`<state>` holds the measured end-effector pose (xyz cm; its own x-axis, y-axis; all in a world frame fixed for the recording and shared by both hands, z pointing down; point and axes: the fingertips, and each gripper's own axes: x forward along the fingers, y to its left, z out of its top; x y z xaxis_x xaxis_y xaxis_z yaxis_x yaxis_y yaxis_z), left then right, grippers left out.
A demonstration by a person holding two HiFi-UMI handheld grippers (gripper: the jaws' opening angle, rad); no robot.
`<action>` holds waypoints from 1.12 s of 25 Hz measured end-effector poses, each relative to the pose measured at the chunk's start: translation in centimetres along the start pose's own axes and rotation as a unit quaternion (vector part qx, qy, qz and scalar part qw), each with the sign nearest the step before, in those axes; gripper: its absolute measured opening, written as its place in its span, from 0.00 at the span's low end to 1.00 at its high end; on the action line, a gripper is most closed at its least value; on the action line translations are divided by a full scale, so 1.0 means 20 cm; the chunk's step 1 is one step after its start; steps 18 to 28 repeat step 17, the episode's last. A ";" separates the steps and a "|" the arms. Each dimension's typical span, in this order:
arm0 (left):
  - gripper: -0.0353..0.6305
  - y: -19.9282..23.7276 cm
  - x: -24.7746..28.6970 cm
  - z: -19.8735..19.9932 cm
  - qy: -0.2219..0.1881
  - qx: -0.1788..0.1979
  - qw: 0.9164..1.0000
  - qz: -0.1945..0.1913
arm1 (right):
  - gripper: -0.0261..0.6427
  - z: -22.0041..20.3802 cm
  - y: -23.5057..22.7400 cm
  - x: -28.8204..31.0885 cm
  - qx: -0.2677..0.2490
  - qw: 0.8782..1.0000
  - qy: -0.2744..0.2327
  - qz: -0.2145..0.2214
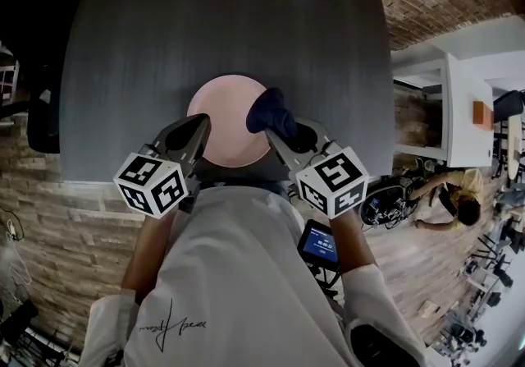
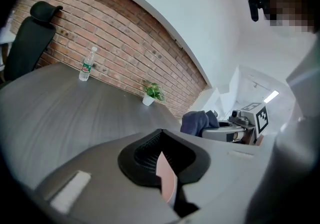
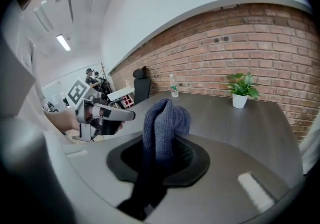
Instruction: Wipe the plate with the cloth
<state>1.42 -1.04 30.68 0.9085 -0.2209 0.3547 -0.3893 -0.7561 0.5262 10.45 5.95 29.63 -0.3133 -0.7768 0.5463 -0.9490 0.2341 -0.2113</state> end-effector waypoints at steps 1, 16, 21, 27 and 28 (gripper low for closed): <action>0.07 0.00 0.00 0.01 -0.001 0.003 1.000 0.000 | 0.15 0.02 0.01 0.00 -0.001 1.000 -0.008 0.003; 0.07 -0.06 -0.07 0.08 0.005 0.049 0.999 0.010 | 0.16 0.06 0.05 0.00 0.013 0.999 -0.035 -0.008; 0.07 -0.06 -0.08 0.08 0.007 0.052 0.999 0.013 | 0.15 0.06 0.06 -0.01 0.013 0.999 -0.038 -0.007; 0.07 -0.06 -0.08 0.08 0.007 0.052 0.999 0.013 | 0.15 0.06 0.06 -0.01 0.013 0.999 -0.038 -0.007; 0.07 -0.06 -0.08 0.08 0.007 0.052 0.999 0.013 | 0.15 0.06 0.06 -0.01 0.013 0.999 -0.038 -0.007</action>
